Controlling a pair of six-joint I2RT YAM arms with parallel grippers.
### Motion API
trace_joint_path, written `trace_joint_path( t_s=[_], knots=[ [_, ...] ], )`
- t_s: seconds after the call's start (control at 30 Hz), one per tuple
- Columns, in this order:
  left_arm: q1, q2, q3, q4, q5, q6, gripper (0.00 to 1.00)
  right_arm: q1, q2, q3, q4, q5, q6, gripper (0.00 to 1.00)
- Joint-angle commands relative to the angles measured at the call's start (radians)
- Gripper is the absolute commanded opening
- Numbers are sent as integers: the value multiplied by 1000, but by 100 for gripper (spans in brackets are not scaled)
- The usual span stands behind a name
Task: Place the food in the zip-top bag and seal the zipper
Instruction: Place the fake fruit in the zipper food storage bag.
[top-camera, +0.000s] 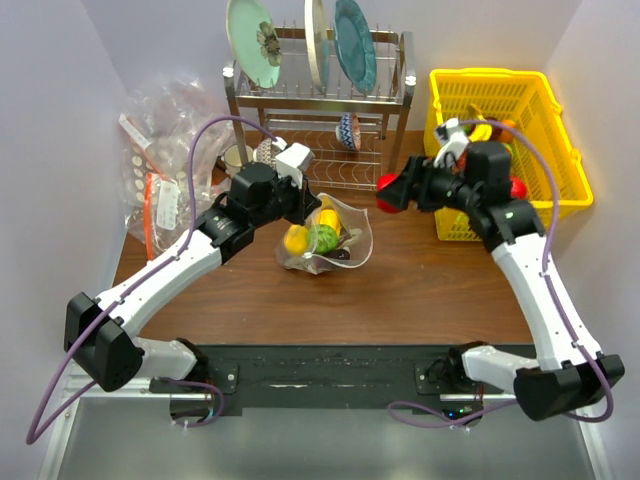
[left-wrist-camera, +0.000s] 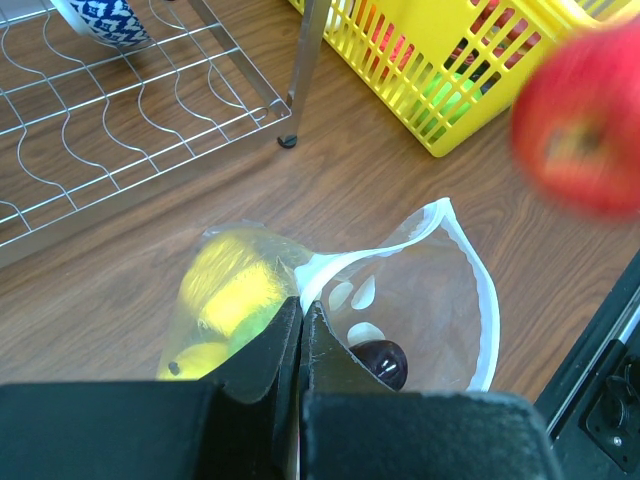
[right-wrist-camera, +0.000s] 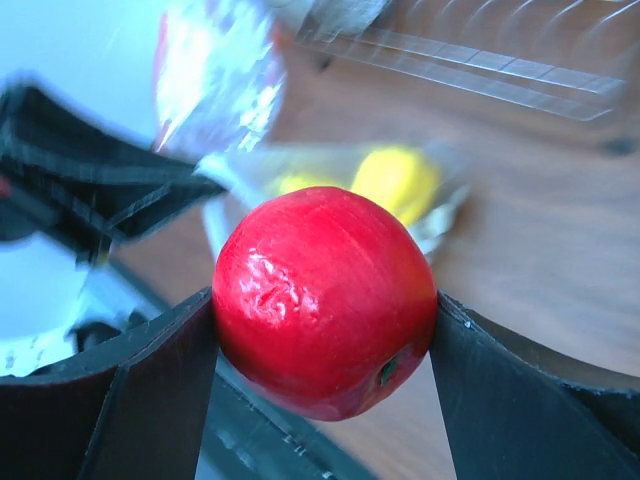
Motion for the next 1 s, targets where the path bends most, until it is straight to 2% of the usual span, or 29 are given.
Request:
trace_joint_path(
  t_s=[0.0,0.3,0.47,0.63,0.73,0.83,0.93,0.97],
  knots=[
    [6,-11,37,38,-2,-3,0,99,-66,-177,289,-76,127,61],
    [8,-22,40,35,-7,0,0,315,-10,-278,464,30,161,60],
    [6,-23,40,35,-1,-2,0,366,73,-284,524,106,150,59],
    [6,-33,38,38,7,-3,0,392,95,-328,597,338,130,59],
    [6,-39,38,38,3,-2,0,392,96,-359,682,443,115,59],
    [6,-40,37,43,13,-2,0,390,153,-328,690,494,90,61],
    [8,-39,35,44,12,-2,0,390,226,-298,690,528,79,74],
    [6,-42,35,44,9,-2,0,393,240,-292,682,533,76,85]
  ],
)
